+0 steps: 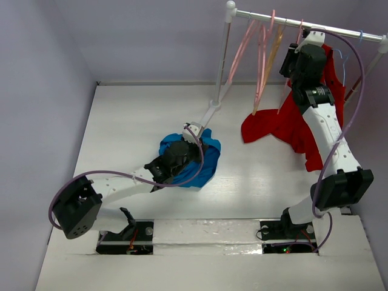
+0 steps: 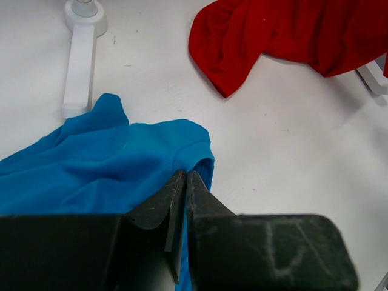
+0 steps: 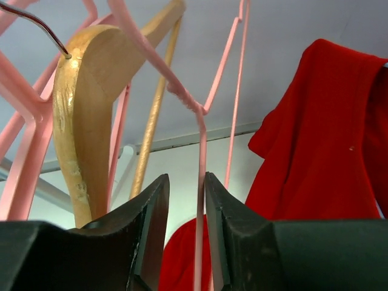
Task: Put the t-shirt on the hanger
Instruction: Pick up the hanger from the clothesline.
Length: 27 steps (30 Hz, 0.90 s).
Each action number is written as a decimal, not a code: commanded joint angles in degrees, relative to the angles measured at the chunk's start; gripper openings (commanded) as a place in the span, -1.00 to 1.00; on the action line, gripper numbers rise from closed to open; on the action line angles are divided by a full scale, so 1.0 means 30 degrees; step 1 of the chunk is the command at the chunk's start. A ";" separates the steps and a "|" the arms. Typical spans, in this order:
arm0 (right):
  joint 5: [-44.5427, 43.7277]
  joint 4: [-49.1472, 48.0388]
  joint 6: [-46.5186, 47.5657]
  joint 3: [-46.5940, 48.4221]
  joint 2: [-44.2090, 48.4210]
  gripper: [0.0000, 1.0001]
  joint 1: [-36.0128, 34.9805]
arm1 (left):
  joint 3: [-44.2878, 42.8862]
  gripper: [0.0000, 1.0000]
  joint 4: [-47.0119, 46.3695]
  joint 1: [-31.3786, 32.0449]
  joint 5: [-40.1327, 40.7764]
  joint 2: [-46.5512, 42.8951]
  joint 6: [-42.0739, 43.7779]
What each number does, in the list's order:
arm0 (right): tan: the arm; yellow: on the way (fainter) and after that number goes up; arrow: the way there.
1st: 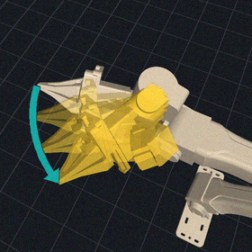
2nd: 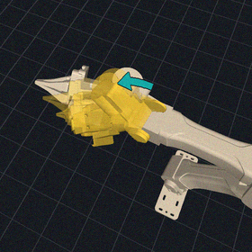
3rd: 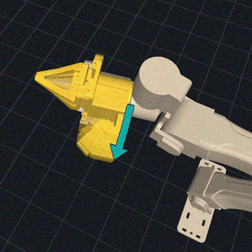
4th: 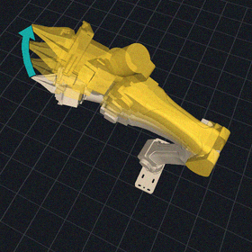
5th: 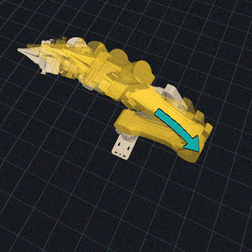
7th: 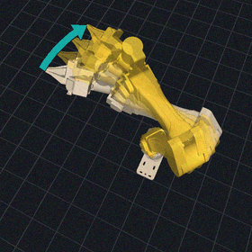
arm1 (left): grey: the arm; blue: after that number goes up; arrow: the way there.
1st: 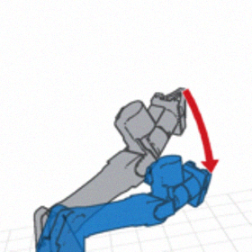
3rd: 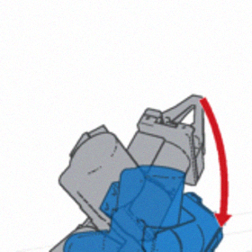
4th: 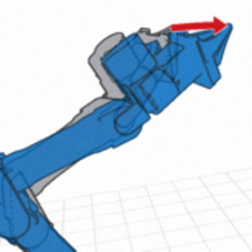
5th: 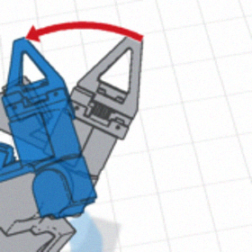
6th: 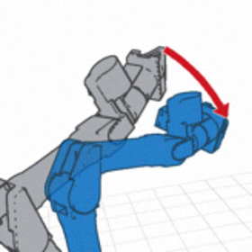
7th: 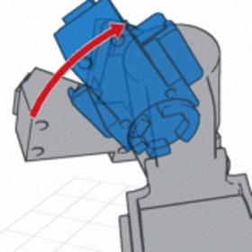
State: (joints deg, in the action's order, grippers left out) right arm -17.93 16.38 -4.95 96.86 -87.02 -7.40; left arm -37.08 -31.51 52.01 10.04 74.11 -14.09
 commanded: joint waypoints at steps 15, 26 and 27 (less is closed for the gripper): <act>0.0266 -0.0830 -0.0137 0.0410 0.1465 -1.00 0.0152 | -0.0033 -1.00 -0.1216 -0.0080 -0.0184 0.0084 -0.0226; 0.0908 -0.1388 -0.1395 -0.2809 0.4655 -1.00 0.0152 | 0.0114 -1.00 -0.1334 -0.0080 -0.0008 -0.0239 -0.0226; 0.0997 -0.1417 -0.1861 -0.3336 0.5039 -1.00 0.0152 | 0.0114 -1.00 -0.1305 -0.0080 0.0021 -0.0239 -0.0226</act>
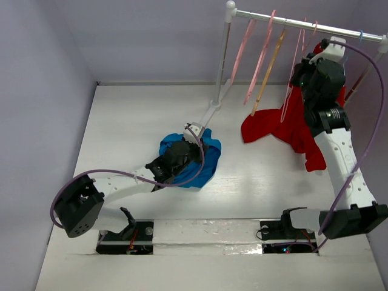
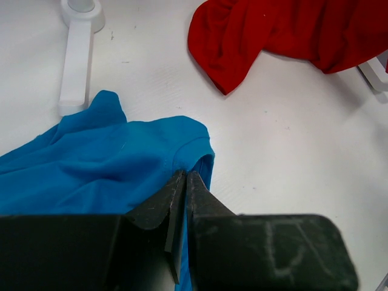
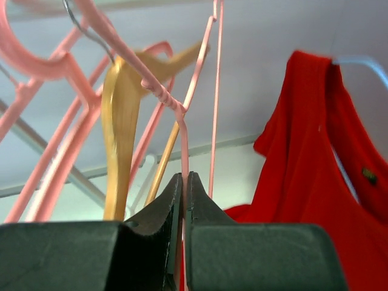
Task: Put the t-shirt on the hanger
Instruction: Pick up the hanger from the clothesline, then place the T-shirt on the hanger.
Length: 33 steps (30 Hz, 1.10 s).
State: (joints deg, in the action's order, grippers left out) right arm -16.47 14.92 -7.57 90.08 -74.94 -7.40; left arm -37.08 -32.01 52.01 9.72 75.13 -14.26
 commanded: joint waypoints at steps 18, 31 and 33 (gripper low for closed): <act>0.8708 0.1353 -0.8105 -1.7270 1.3431 -1.00 -0.0871 | -0.0207 -1.00 -0.1547 -0.0080 0.0218 -0.0699 -0.0958; 1.5036 0.5781 -1.0569 -1.9683 2.0491 -1.00 -0.1518 | -0.3454 -1.00 -0.0668 -0.0842 0.1742 0.1698 -0.0578; 1.5451 0.6011 -1.0747 -2.0184 2.1021 -1.00 -0.1518 | -0.3985 -1.00 -0.0493 -0.1018 0.1829 0.2344 -0.0607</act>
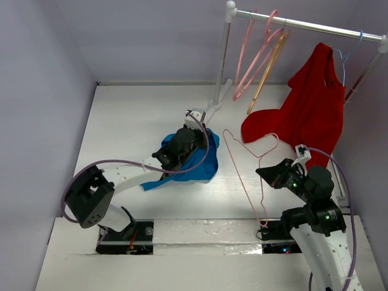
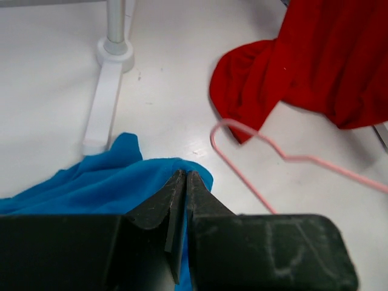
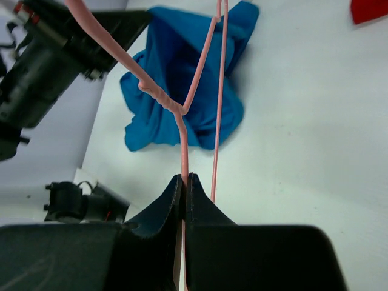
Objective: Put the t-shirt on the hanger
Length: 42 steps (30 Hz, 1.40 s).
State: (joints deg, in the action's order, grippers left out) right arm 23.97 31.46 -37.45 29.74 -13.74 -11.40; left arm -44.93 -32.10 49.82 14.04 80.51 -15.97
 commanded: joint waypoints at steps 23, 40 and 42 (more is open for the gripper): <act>-0.2725 -1.0570 -0.2370 -0.2472 -0.5493 -1.00 -0.6122 | -0.0290 -1.00 -0.0785 0.0824 -0.1018 -0.0468 -0.1298; -1.4842 -1.4998 0.2257 -0.0303 -0.9044 -1.00 -1.3574 | 0.1440 -1.00 0.1704 0.1000 0.1998 -0.5302 -0.1533; -1.5456 -1.5407 0.2638 -0.0099 -0.9306 -1.00 -1.3779 | 0.1470 -1.00 0.1705 0.1000 0.1853 -0.5537 -0.1650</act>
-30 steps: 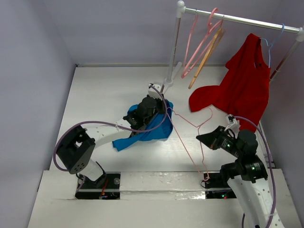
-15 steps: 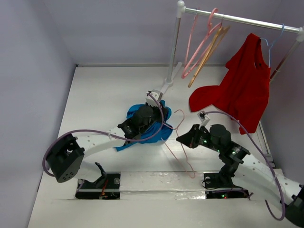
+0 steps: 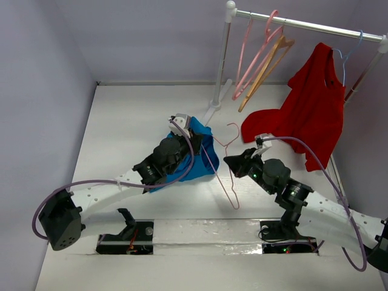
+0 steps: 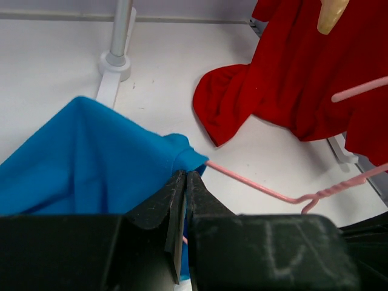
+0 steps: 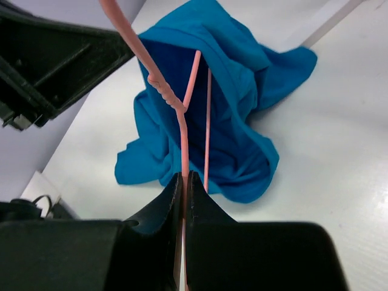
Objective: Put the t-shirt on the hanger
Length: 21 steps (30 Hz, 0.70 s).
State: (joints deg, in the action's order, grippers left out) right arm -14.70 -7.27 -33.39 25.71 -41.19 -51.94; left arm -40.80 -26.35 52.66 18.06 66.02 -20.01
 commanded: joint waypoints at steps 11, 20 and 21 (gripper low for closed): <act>-0.4182 -0.9788 0.3861 0.2499 -0.7066 -1.00 -0.1494 | -0.0345 -1.00 0.2129 0.1692 0.1009 -0.5128 -0.0683; -0.3921 -1.2812 0.6411 0.5812 -1.0326 -1.00 -0.1670 | -0.1343 -1.00 0.4943 0.2074 0.2847 -0.7854 -0.0860; -0.3513 -1.2638 0.6412 0.5871 -0.9946 -1.00 -0.1873 | -0.1372 -1.00 0.5264 0.2074 0.3261 -0.8059 -0.0830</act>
State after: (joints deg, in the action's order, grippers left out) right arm -24.95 -36.01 -17.41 39.53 -73.87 -56.47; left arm -42.02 -11.84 58.43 23.29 43.97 -22.04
